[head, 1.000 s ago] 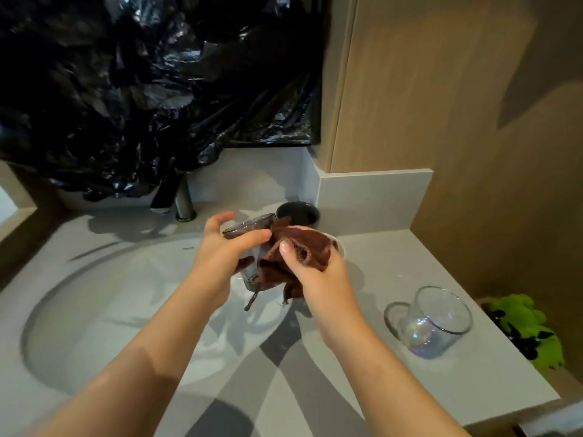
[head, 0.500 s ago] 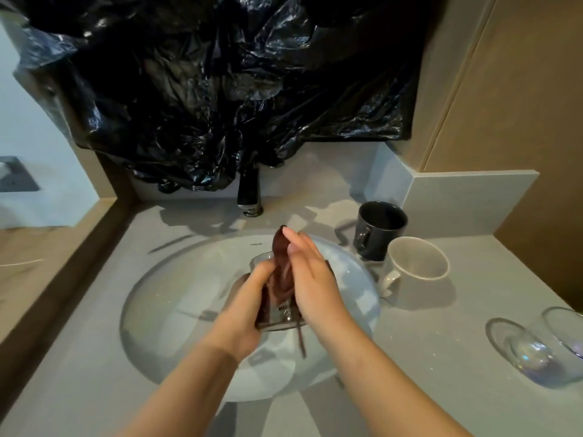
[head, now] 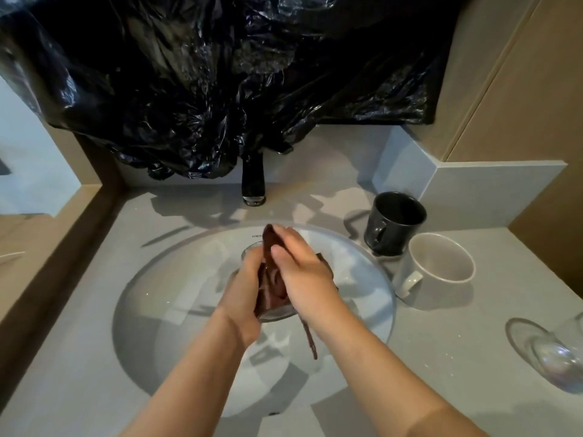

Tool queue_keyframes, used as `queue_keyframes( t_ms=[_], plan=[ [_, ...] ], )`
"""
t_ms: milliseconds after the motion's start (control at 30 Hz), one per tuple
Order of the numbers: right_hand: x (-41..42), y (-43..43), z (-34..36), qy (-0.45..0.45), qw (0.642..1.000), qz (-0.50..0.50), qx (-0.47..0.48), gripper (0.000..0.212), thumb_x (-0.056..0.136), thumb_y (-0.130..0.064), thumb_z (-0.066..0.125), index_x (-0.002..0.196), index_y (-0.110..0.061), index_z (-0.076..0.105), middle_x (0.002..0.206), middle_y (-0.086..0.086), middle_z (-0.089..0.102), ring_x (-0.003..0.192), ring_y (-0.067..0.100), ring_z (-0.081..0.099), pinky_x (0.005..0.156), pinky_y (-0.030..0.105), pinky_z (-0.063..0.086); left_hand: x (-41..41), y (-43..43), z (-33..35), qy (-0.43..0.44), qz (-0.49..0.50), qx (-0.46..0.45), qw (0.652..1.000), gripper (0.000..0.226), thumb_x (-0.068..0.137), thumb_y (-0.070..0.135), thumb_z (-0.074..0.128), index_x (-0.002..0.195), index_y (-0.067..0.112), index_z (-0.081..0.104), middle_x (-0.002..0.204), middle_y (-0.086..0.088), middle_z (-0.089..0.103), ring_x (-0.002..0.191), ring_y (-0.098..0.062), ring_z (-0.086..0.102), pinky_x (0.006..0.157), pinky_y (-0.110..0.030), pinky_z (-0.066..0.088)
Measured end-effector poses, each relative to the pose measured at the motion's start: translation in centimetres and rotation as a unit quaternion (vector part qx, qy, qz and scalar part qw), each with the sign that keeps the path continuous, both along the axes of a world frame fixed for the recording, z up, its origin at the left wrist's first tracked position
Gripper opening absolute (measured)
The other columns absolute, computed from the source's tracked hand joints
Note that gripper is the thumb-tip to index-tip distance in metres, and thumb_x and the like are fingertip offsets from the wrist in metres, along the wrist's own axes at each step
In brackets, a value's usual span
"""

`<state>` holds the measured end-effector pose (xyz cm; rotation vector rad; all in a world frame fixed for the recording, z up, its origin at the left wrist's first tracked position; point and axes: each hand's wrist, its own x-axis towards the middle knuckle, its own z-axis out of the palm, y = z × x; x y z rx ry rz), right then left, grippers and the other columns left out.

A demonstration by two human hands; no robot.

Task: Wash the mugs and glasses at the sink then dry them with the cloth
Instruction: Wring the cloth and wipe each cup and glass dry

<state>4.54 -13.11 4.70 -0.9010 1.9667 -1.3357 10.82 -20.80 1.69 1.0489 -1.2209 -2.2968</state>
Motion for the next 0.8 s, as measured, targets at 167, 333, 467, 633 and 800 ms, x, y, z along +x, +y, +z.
queue_keyframes(
  t_ms=[167,333,467,633,800],
  plan=[
    [1.9,0.5,-1.4,0.126,0.989,0.059,0.046,0.046,0.099,-0.037,0.039,0.142,-0.047,0.030,0.153,-0.027,0.011,0.142,-0.001,0.001,0.119,0.032,0.006,0.5,-0.8,-0.7,-0.024,0.041,0.031,0.998,0.055,0.090,0.058,0.045,0.110,0.013,0.068,0.103,-0.016,0.072,0.093,-0.031,0.069,0.072,-0.037,0.053],
    [-0.4,0.0,-0.6,-0.027,0.999,0.019,-0.009,0.033,0.090,-0.049,0.041,0.120,-0.059,0.050,0.147,-0.018,0.038,0.130,0.006,0.042,0.112,0.036,0.033,0.2,0.5,0.2,-0.007,0.022,0.022,0.999,0.052,0.082,0.059,0.053,0.108,0.017,0.069,0.101,-0.015,0.073,0.095,-0.033,0.070,0.088,-0.047,0.053],
    [1.3,1.0,-1.3,0.069,0.981,0.161,0.087,0.048,0.097,-0.046,0.038,0.137,-0.063,0.018,0.153,-0.031,-0.004,0.143,0.003,0.010,0.118,0.037,0.019,0.9,-1.8,-0.3,-0.053,0.083,0.018,0.995,0.063,0.077,0.065,0.058,0.110,0.013,0.068,0.100,-0.017,0.073,0.092,-0.034,0.069,0.082,-0.044,0.055],
    [-0.9,0.3,-0.3,0.106,0.969,0.163,0.150,0.042,0.093,-0.057,0.030,0.131,-0.069,0.016,0.155,-0.029,0.006,0.145,0.009,0.011,0.115,0.054,0.018,1.2,-1.2,-0.1,-0.069,0.076,0.001,0.995,0.050,0.082,0.060,0.056,0.098,0.015,0.070,0.093,-0.016,0.074,0.086,-0.033,0.070,0.080,-0.046,0.056],
    [-0.7,-0.5,0.9,-0.054,0.996,0.039,-0.066,0.038,0.099,-0.021,0.044,0.115,-0.055,0.052,0.143,-0.028,0.032,0.137,-0.001,0.029,0.117,0.029,0.024,0.9,-0.8,0.9,-0.003,0.011,-0.041,0.999,0.049,0.085,0.059,0.050,0.105,0.019,0.070,0.097,-0.012,0.074,0.089,-0.028,0.072,0.076,-0.038,0.056]
  ],
)
